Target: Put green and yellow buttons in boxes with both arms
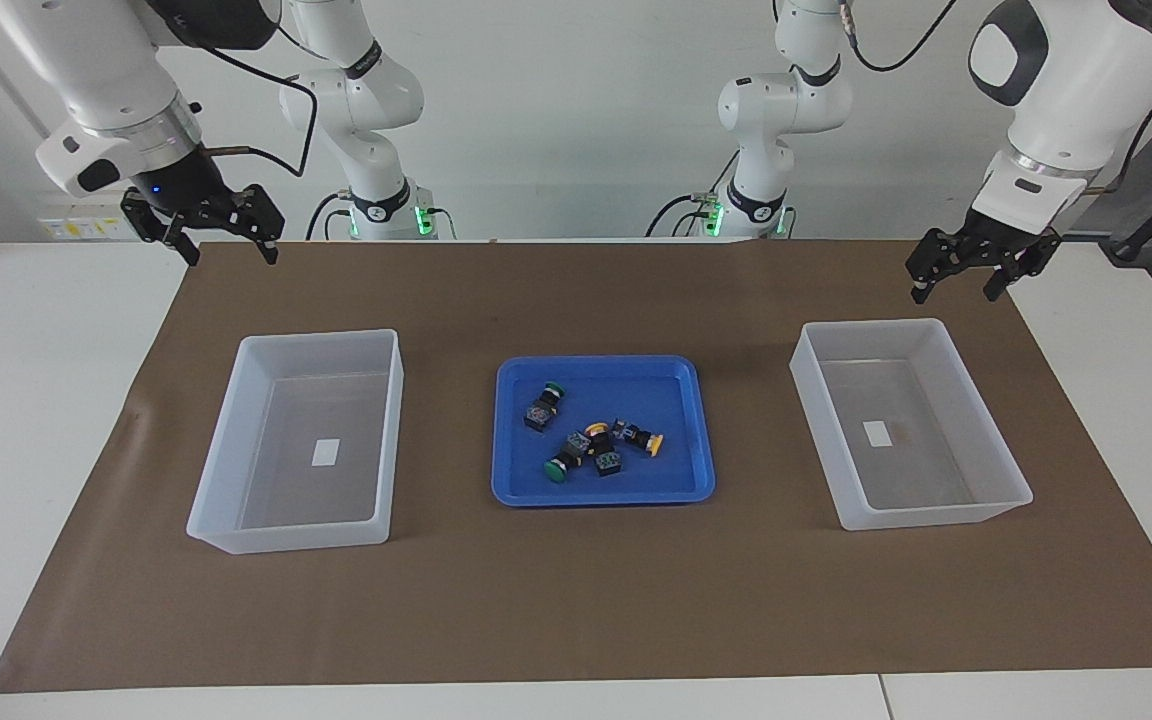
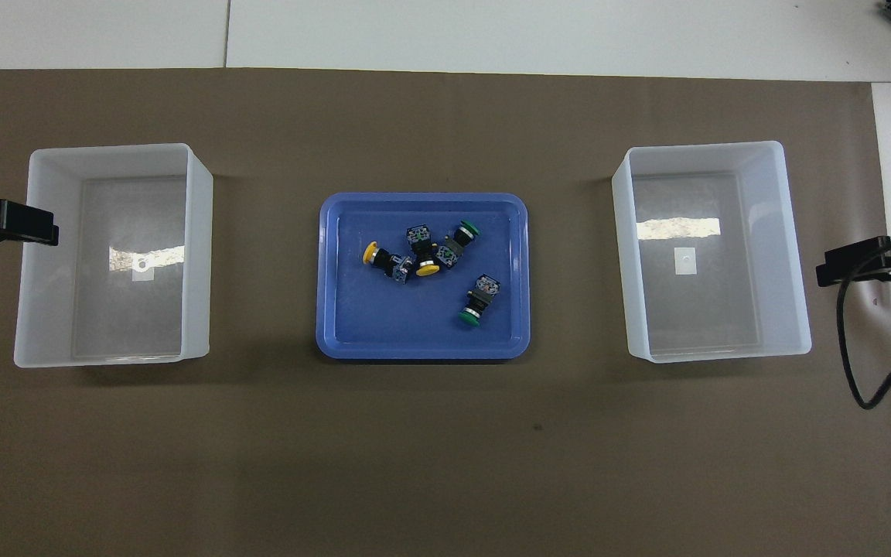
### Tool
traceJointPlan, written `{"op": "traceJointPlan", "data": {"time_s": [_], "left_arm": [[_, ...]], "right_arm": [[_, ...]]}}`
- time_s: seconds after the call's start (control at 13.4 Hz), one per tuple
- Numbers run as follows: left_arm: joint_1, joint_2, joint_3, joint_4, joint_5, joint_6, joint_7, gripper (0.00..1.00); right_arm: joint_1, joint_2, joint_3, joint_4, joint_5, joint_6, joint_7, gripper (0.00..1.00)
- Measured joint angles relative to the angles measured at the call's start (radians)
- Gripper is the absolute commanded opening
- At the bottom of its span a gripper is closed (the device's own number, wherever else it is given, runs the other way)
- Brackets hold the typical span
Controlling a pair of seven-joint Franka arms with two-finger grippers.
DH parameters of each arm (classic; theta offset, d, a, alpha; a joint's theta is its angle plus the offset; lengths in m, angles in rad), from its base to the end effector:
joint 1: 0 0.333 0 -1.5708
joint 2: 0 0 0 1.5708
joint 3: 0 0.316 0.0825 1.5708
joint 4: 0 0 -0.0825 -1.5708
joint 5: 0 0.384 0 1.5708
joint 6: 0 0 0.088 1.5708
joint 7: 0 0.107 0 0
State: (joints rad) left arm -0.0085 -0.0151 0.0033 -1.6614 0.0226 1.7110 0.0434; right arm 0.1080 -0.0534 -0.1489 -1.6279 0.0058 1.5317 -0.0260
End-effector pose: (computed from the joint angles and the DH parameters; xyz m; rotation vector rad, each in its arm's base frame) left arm 0.5616 -0.0008 0.6024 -3.1153 0.0795 -0.1002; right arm 0.5328 -0.0233 0.6230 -3.1256 0.0225 0.0671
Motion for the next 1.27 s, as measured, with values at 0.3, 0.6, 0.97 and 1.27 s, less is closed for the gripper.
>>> {"op": "traceJointPlan", "data": {"time_s": [0.3,0.6,0.97,1.27], "left_arm": [[0.000,0.000,-0.001,-0.001,0.000,0.000,0.000,1.00],[-0.001,0.000,-0.007,-0.001,0.000,0.001,-0.004,1.00],[-0.004,0.000,-0.011,-0.007,-0.002,0.030,-0.065,1.00],[-0.047,0.018,-0.017,-0.023,-0.023,0.088,-0.174,1.00]], "right_arm": [[0.000,0.000,0.000,0.000,0.000,0.021,-0.022,1.00],[0.000,-0.001,0.000,-0.002,0.000,0.030,-0.056,1.00],[0.006,-0.001,0.005,-0.004,0.000,0.030,-0.015,1.00],[0.058,-0.001,0.010,-0.014,0.000,0.058,0.078,1.00]]}}
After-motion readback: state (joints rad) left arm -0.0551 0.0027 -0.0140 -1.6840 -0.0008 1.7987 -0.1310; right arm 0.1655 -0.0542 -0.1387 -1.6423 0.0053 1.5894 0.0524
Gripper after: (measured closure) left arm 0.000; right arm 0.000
